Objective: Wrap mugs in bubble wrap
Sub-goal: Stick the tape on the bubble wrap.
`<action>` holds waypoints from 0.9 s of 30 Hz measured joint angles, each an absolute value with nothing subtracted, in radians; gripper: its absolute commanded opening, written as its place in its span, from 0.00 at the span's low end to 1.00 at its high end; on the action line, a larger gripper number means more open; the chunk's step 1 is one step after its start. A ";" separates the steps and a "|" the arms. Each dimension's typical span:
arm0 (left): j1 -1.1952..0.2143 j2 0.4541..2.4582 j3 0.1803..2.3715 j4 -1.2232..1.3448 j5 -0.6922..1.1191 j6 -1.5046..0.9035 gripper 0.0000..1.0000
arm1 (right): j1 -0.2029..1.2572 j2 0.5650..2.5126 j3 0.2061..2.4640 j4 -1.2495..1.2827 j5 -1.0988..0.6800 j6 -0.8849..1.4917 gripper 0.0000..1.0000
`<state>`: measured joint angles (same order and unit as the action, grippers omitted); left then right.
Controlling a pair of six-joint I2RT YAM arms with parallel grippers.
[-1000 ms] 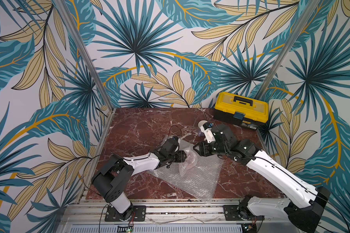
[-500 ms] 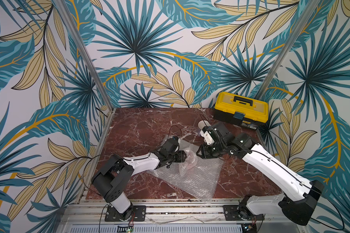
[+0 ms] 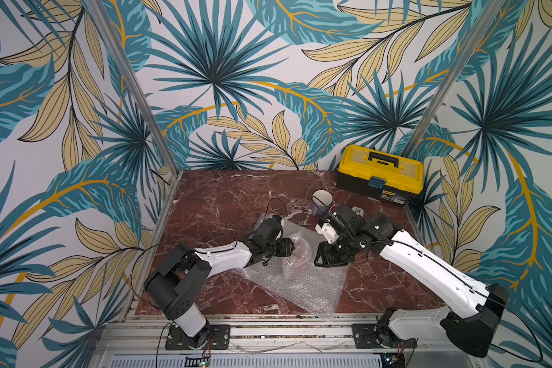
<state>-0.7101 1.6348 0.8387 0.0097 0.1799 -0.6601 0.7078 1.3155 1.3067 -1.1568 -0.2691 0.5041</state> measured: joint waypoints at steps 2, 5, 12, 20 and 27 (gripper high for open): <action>-0.710 1.635 0.839 0.010 0.180 -0.660 0.55 | 0.708 1.330 1.307 -1.163 -0.271 0.497 0.36; -0.710 1.635 0.839 0.010 0.180 -0.660 0.55 | 0.709 1.364 1.307 -1.168 -0.270 0.485 0.36; -0.711 1.635 0.839 0.010 0.180 -0.660 0.55 | 0.710 1.483 1.328 -1.147 -0.265 0.467 0.34; -0.713 1.635 0.839 0.010 0.177 -0.662 0.55 | 0.710 1.590 1.383 -1.064 -0.252 0.451 0.33; -0.713 1.635 0.839 0.010 0.176 -0.662 0.55 | 0.710 1.628 1.393 -1.013 -0.242 0.448 0.33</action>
